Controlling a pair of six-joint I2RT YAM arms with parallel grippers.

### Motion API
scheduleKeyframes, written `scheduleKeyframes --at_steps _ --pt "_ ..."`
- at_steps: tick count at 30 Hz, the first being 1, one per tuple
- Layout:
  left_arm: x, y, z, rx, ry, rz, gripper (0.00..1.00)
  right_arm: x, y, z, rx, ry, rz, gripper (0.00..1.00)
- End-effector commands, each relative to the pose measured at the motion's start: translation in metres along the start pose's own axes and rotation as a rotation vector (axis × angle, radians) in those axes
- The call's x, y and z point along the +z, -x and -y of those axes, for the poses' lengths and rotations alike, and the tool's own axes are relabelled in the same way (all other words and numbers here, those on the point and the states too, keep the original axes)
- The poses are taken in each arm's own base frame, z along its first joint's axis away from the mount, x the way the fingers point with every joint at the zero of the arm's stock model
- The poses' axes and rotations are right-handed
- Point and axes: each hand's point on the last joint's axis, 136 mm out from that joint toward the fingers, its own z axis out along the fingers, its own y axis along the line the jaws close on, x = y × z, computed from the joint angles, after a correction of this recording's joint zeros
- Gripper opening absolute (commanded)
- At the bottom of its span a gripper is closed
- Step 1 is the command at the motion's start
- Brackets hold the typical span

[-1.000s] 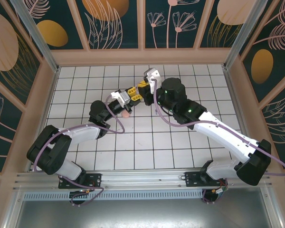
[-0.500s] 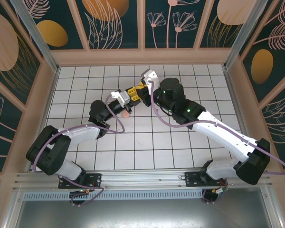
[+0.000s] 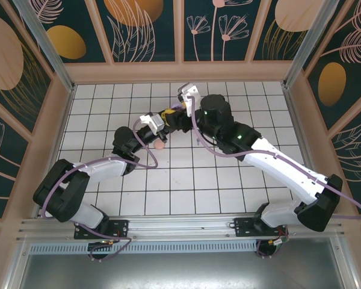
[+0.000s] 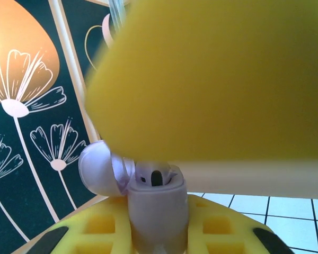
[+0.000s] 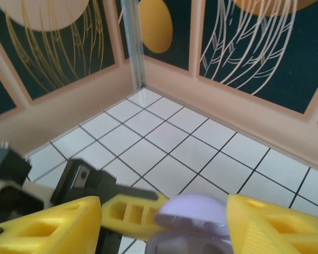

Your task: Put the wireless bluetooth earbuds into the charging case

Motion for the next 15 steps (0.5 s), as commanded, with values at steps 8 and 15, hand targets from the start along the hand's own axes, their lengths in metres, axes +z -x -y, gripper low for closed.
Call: scheduleKeyframes --at_steps 8,15 --pt "-0.003 0.031 0.001 0.028 0.008 0.096 0.00 -0.062 0.072 0.045 0.258 -0.059 0.216 0.69" --pt "-0.013 0.033 -0.003 0.026 0.064 0.097 0.00 -0.067 0.029 0.109 0.448 -0.243 0.137 0.70"
